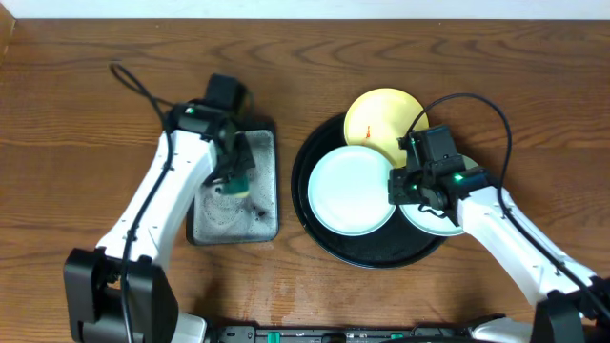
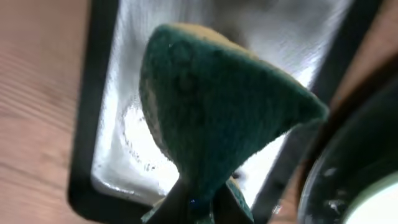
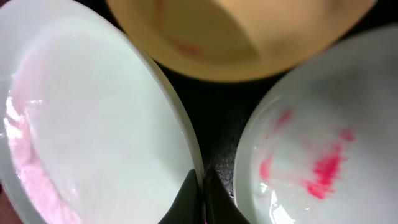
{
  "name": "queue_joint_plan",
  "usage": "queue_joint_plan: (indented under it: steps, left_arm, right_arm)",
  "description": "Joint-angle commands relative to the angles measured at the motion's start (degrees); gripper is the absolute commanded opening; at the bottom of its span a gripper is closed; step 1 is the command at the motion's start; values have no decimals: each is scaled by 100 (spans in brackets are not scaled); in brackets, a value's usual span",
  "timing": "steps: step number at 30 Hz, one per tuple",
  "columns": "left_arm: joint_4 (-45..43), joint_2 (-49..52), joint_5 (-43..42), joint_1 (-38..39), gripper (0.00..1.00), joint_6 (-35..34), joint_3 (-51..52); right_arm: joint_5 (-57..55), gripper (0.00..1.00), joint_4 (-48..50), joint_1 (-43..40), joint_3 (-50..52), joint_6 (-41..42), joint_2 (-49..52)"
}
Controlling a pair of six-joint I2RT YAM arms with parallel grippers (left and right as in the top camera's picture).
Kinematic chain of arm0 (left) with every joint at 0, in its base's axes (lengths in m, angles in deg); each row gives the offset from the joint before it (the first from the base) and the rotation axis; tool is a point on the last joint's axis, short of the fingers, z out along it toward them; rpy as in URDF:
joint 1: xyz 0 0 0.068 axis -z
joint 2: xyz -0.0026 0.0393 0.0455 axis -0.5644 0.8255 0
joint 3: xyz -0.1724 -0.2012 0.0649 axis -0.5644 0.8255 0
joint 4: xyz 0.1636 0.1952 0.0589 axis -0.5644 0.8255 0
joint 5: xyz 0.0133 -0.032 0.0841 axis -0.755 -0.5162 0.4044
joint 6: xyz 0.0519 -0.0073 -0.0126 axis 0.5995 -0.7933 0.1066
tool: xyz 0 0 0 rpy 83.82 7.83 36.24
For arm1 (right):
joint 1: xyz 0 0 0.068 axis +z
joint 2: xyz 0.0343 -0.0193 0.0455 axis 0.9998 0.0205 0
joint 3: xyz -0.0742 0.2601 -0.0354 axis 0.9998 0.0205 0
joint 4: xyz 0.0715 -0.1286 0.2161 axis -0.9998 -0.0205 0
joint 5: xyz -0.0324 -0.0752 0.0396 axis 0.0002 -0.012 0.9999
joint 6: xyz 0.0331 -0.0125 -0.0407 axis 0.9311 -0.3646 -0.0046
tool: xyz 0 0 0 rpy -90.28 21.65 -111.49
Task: Clean dirty plates on tray and stack at the side
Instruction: 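Return the sponge to the sink tray with the left gripper, then lift the pale green plate and tilt it over the sink tray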
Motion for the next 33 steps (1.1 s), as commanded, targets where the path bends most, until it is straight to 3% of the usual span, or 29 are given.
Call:
queue_joint_plan:
  steps: [1,3,7,10,19,28,33]
  left_arm:
    - [-262,37,-671,-282,13,444,586]
    - [-323,37,-673,-404,17,446,741]
    - [-234,-101,-1174,-608,52,647,732]
    - [-219,-426,-1687,-754,70,664,730]
    - [-103,-2258,-2472,-1025,74,852,730]
    - [107,-4284,-2483,-1025,79,850,730]
    - [337,-5027,-2463,-1025,80,852,730]
  right_arm:
    - [-101,1,-140,-15,-382,-455,-192]
    - [-109,1,-356,-15,-634,-538,-190]
    - [-122,1,-693,-11,-1145,-601,-190]
    - [-151,1,-837,-9,-1486,-597,-188]
    - [-304,1,-627,538,-2109,-566,0]
    - [-872,1,1342,1947,-2124,-501,1051]
    - [-1659,1,2476,2531,-2124,-1674,1375]
